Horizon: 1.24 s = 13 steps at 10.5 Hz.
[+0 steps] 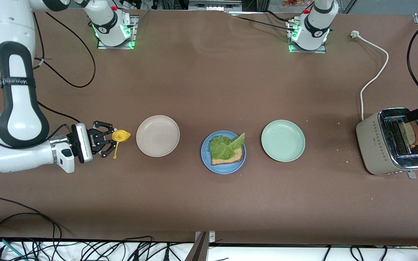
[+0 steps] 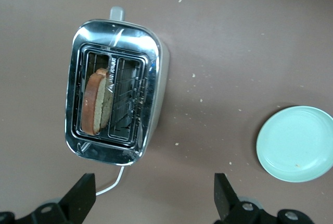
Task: Make sandwich in blue plate with both arms
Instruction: 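Carry the squeeze bottle back beside the beige plate, then lower the bottle to the table while the left gripper reaches the toaster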
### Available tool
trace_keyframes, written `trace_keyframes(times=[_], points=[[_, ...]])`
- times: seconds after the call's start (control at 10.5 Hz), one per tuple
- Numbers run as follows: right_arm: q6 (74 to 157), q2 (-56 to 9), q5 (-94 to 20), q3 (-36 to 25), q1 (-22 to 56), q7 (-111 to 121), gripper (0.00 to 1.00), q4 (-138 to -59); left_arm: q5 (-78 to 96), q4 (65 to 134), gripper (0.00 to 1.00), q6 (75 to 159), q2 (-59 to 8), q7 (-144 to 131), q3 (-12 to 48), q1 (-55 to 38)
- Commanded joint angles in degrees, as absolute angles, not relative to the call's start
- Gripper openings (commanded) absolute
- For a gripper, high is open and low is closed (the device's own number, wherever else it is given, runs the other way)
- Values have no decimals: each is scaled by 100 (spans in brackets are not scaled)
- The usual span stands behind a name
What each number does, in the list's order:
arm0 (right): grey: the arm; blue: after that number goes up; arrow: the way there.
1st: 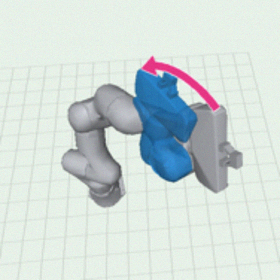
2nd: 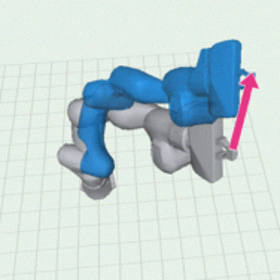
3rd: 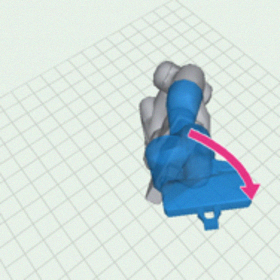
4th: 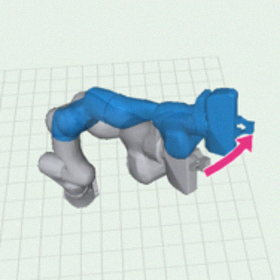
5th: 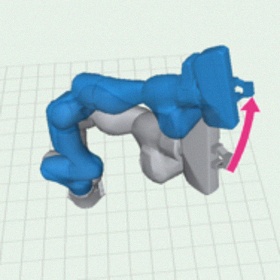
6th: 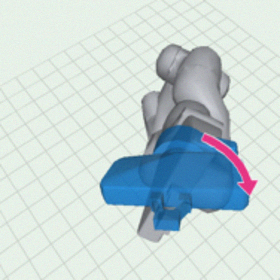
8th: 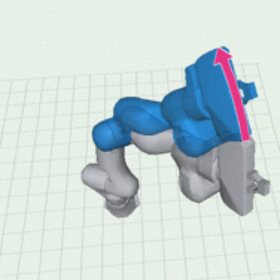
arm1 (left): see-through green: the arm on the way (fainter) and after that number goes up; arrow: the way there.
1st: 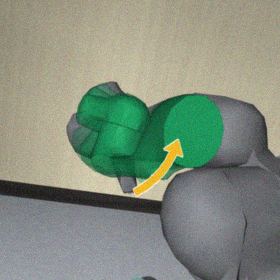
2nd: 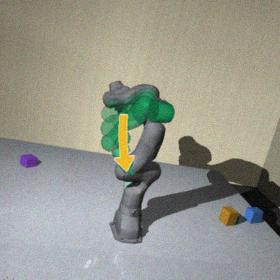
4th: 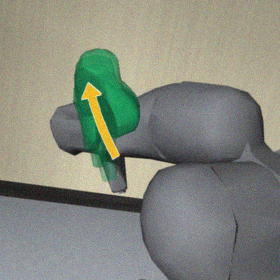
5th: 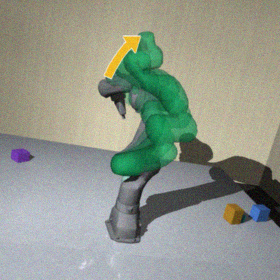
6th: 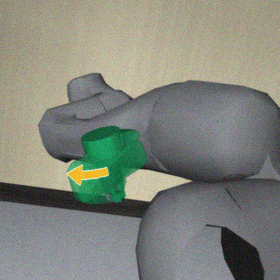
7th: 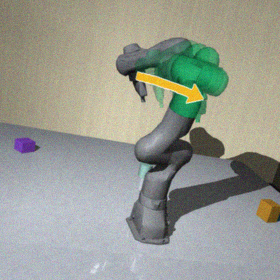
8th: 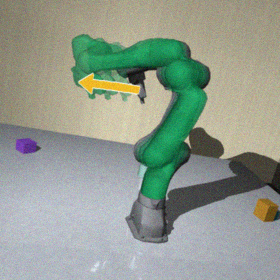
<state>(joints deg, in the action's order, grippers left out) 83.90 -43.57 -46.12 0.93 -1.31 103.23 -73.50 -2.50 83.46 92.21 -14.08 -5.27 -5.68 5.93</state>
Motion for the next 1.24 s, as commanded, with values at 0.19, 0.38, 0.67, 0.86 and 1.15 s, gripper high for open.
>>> trace_keyframes(times=[0.19,0.38,0.67,0.86,1.15], points=[[7744,-4930,-4677,167,-633,11880,16,-7348,-536,8288,100,9404,-1960,-326,-492,958],[7577,-4975,-4370,167,-721,12049,16,-7426,-501,8637,100,9535,-1934,-177,-483,1124],[7593,-5185,-4087,167,-729,12469,16,-7436,-475,9473,100,10387,-1600,438,-483,1432],[7603,-5308,-4131,167,-729,12559,16,-7427,-466,9597,100,10450,-1608,518,-475,1512],[7646,-5300,-4113,185,-721,12840,16,-7392,-501,9913,100,10748,-1661,703,-483,1678]])
